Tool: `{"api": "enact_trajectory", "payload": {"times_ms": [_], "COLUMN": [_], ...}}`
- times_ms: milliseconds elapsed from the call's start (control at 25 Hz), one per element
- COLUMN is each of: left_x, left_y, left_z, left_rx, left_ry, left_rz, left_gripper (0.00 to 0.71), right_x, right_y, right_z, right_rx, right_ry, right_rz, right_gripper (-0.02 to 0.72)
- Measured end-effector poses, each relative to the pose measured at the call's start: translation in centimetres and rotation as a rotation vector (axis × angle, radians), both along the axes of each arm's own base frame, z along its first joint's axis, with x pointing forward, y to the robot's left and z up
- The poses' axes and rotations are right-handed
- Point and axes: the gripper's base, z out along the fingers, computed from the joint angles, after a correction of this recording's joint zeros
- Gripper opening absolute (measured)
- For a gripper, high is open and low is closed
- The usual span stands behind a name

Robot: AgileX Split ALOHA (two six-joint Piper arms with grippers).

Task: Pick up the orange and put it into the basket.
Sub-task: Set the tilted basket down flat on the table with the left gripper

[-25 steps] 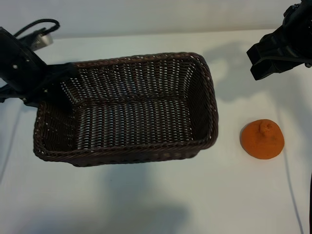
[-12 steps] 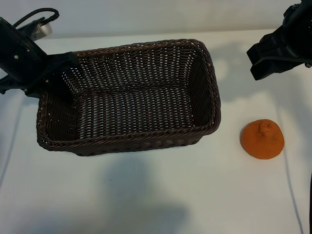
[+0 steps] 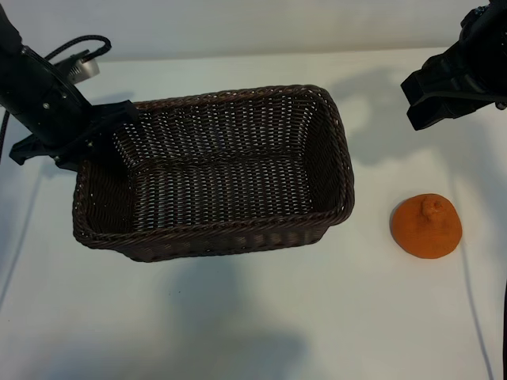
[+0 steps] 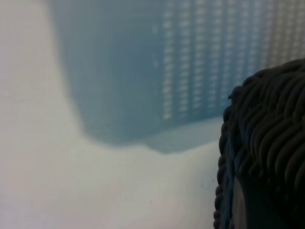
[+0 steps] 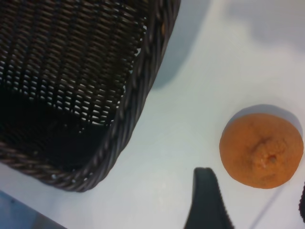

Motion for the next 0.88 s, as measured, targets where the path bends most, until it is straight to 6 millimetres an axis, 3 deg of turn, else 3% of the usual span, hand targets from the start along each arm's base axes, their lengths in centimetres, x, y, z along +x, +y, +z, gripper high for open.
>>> {"api": "enact_trajectory", "payload": {"times_ms": [360,600,880], "left_x": [1.3,2.0,2.6], "left_y": [-1.8,-3.0,-3.2], "left_z": [-0.1,-1.4,-2.9], "left_rx": [0.003,0.011,0.019], "left_ry": [-0.093,-0.099,-0.095], "left_rz": [-0.069,-0.091,-0.069], "left_gripper": [0.158,0.158,0.158], "right_x": [0.0,0.0,0.0], "right_y": [0.0,0.0,0.0], "right_z": [0.0,0.0,0.0], "right_rx": [0.0,0.0,0.0], "right_ry": [-0.001,-0.001,-0.001], "right_rz": [0.0,0.0,0.0], "right_gripper": [0.455,0.455,0.455]}}
